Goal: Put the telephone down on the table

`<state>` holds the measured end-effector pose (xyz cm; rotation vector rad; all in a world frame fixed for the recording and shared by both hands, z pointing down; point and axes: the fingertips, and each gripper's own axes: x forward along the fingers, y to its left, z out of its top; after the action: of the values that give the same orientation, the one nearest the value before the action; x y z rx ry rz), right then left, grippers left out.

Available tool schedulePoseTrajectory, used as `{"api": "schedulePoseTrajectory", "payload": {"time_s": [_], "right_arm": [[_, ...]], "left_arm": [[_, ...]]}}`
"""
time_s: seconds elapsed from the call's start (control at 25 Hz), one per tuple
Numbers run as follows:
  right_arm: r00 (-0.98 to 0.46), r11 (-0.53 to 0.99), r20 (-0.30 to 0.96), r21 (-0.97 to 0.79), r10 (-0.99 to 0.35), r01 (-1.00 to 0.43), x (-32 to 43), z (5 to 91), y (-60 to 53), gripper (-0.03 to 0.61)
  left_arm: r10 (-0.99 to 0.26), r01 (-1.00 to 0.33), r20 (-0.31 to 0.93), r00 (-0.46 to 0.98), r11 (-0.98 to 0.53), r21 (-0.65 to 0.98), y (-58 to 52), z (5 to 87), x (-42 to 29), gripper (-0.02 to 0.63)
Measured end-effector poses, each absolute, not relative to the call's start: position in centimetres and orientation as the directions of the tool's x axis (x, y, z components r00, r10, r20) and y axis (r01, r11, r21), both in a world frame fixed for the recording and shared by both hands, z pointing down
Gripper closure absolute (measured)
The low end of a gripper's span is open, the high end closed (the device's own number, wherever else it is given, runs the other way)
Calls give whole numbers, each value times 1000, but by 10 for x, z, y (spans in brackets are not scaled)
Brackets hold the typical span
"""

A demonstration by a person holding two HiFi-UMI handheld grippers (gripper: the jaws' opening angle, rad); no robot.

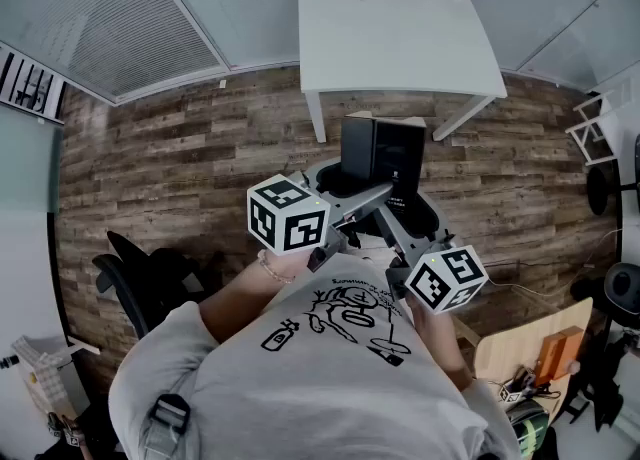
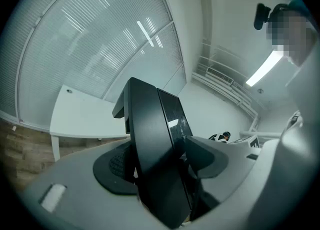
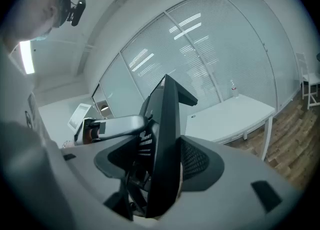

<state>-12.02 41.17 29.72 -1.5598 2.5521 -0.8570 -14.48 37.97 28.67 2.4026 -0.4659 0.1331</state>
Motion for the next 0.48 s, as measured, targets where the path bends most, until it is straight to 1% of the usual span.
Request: {"api": "schedulePoseTrajectory", "payload": {"time_s": [0.48], "right_arm": [[-511, 354, 264, -469, -818, -809, -151, 301, 410, 325]], "left_arm": [[-306, -372, 215, 928, -695, 615, 378, 291, -177, 322]]}}
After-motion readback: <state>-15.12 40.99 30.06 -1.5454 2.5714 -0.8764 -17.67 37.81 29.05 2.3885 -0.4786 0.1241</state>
